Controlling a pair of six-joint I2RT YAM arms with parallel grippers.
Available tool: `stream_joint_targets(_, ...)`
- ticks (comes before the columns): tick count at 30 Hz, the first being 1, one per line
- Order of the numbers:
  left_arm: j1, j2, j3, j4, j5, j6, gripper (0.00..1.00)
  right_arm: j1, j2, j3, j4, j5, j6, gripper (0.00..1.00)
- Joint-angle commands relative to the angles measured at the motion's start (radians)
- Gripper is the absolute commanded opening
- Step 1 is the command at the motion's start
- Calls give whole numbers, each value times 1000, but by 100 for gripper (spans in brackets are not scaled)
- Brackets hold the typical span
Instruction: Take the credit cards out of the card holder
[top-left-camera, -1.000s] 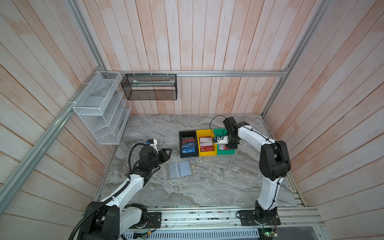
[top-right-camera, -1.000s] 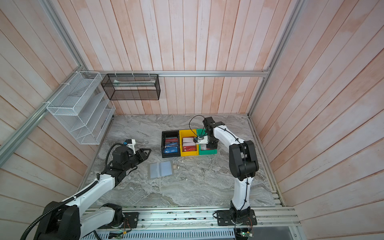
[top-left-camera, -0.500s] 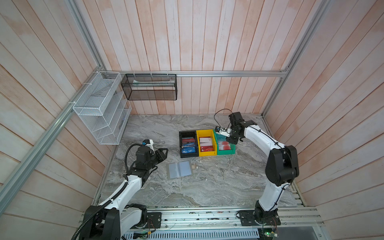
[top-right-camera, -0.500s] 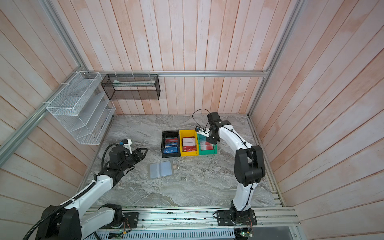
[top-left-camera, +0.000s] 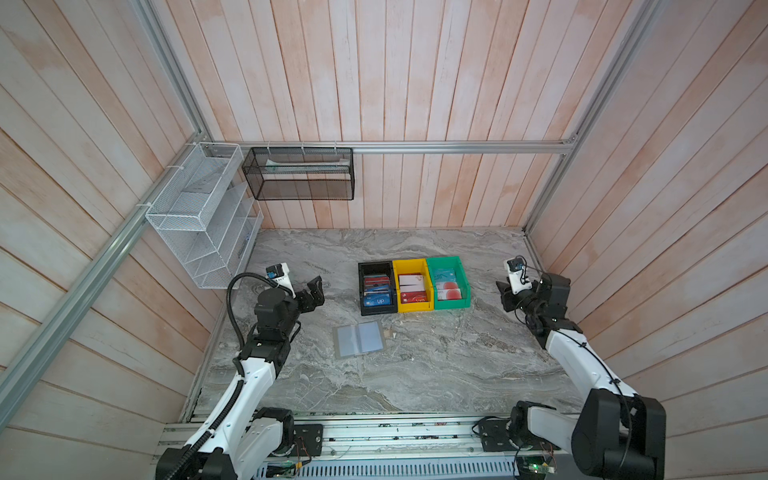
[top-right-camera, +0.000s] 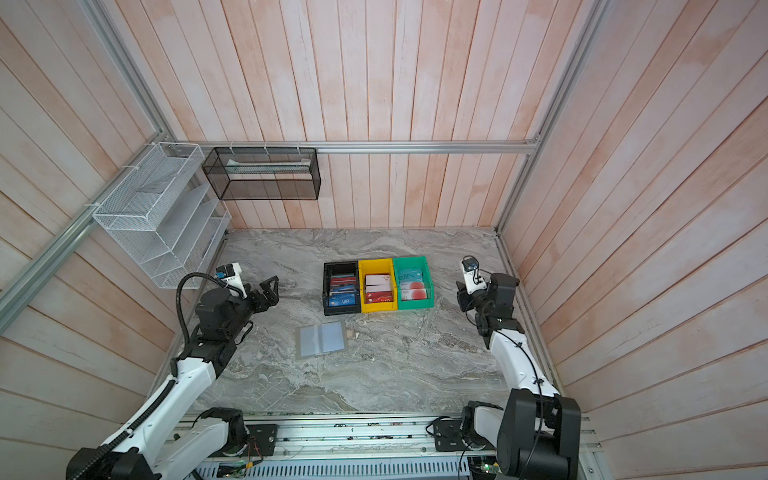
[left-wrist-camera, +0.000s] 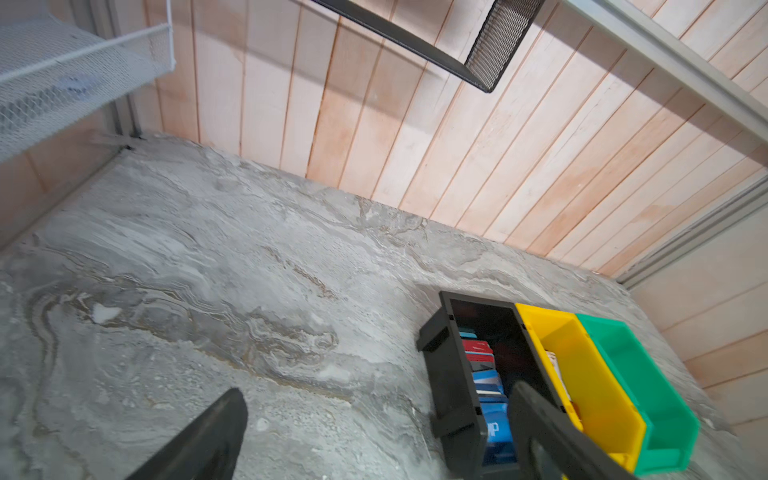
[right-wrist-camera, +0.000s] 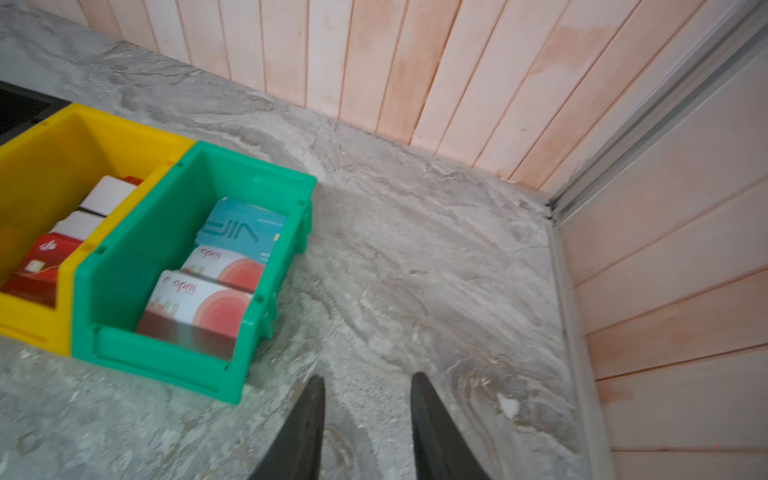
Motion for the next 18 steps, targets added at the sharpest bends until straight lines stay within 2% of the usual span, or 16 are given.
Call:
stream_joint_targets(1,8,0,-86,174,-77,138,100,2,28,-88,304,-97,154,37)
stream_joint_targets(5,12,40,-168,322,-127,224,100,3,147,-122,405,-130,190,37)
stream_joint_targets(7,22,69,-185,348,-161,232,100,3,205,-173,573,-164,243,37)
stream_joint_targets(9,37,95,-211,399,-175,232,100,7,259,-223,736,-192,236,38)
stream_joint_targets(11,53,121,-248,475,-167,251,100,6,308,-242,823,-174,245,39)
stream_joint_targets(17,99,259,-314,708,-115,284,100,7,294,-258,834,-161,238,40)
stream_joint_targets(18,103,277,-303,706,-89,299,100,8,288,-275,856,-143,244,40)
